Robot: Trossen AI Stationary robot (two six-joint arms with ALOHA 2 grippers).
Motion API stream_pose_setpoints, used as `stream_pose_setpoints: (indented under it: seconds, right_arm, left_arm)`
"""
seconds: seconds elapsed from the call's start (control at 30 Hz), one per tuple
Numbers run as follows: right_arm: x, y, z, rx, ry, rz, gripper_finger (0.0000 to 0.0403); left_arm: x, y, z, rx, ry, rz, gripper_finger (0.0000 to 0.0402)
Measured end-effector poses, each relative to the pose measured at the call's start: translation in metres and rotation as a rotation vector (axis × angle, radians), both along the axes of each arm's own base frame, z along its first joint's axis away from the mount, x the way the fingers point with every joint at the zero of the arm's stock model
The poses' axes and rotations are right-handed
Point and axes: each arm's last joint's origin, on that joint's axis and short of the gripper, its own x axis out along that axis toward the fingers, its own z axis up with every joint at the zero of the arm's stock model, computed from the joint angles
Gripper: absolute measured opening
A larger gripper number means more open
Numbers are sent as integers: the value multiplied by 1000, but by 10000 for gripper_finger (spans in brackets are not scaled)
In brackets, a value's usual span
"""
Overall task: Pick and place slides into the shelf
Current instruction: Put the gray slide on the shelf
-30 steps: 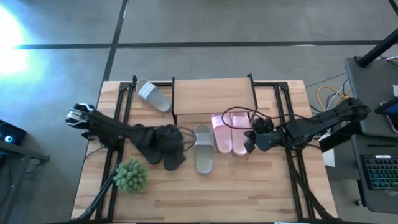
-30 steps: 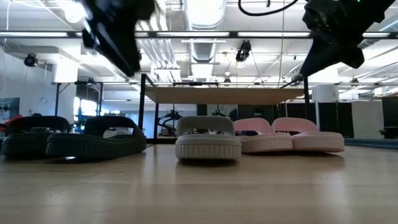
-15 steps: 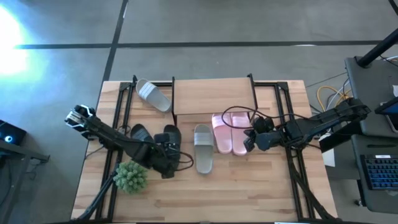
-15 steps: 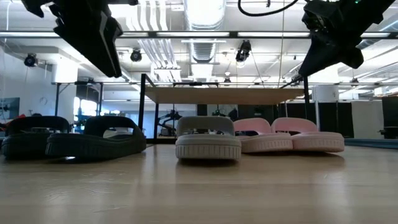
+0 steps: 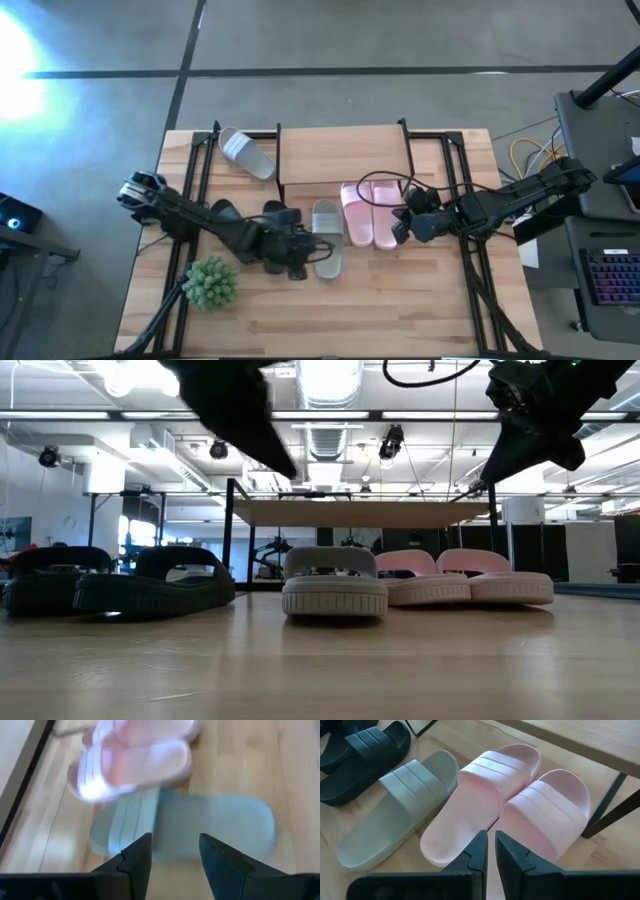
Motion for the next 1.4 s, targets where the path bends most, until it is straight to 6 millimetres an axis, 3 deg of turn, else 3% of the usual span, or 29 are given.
stream_pose_setpoints:
  seconds: [0.23, 0.5, 0.87, 1.17, 1.4]
  right_arm:
    - [-2, 2, 1, 49, 9, 40, 28]
    - [-15, 1, 35, 7, -52, 128, 28]
    - [-35, -7, 43, 6, -42, 79, 28]
    - [-34, -6, 40, 2, -26, 75, 28]
    - [-34, -6, 37, -2, -11, 75, 28]
  left_arm:
    - [34, 2, -24, 1, 35, 1, 150]
    - [56, 2, -37, 160, 30, 123, 150]
    - [63, 4, -55, 156, 97, 93, 150]
    - [72, 27, -78, 214, 145, 173, 150]
    - [74, 39, -78, 244, 142, 223, 131]
